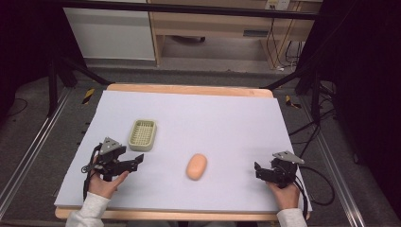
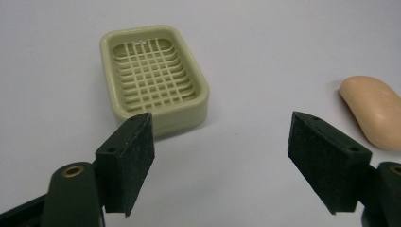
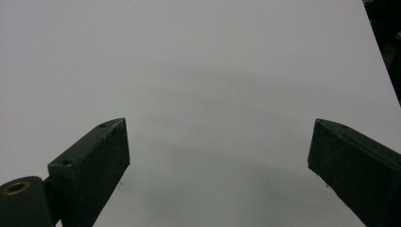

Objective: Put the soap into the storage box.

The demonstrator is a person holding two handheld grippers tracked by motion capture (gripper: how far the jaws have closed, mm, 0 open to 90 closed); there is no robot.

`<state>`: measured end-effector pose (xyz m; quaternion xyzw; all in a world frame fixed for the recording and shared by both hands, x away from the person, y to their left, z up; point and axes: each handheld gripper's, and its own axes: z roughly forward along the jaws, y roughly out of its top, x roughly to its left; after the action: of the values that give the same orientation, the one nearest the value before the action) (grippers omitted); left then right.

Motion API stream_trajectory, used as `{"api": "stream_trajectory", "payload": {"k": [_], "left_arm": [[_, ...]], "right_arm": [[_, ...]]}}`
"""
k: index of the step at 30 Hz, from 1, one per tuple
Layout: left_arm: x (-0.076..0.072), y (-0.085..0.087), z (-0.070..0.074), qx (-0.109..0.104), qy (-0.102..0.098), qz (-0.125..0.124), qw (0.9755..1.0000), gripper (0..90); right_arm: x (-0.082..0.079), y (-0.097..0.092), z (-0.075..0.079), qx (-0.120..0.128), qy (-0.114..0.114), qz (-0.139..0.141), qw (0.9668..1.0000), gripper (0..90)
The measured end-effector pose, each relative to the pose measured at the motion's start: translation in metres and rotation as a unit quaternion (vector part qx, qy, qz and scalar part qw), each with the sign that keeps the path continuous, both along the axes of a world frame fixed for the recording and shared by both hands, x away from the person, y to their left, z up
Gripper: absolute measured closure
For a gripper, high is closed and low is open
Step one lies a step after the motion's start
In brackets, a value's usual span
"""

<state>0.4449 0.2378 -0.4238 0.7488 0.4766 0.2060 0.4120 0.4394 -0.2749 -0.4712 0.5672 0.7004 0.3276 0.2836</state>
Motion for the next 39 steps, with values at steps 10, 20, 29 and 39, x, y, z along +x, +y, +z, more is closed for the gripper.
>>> {"api": "stream_trajectory", "payload": {"k": [10,20,29,39], "left_arm": [[0.007,-0.032,0.011,0.002,0.006,-0.035,0.9994,23.9],[0.011,-0.070,0.022,0.022,0.007,-0.065,0.9976,23.1],[0.015,-0.095,0.025,0.031,0.011,-0.093,0.9951,23.0],[0.017,-0.115,0.022,0.037,0.025,-0.107,0.9932,23.3]], "right_arm": [[-0.002,0.003,0.002,0.002,0.003,0.007,1.0000,6.8],[-0.004,0.006,0.003,0.000,0.007,0.012,0.9999,7.0],[-0.003,0.007,0.002,-0.003,0.009,0.017,0.9998,6.9],[-0.002,0.008,0.001,-0.001,0.009,0.020,0.9998,6.8]]}}
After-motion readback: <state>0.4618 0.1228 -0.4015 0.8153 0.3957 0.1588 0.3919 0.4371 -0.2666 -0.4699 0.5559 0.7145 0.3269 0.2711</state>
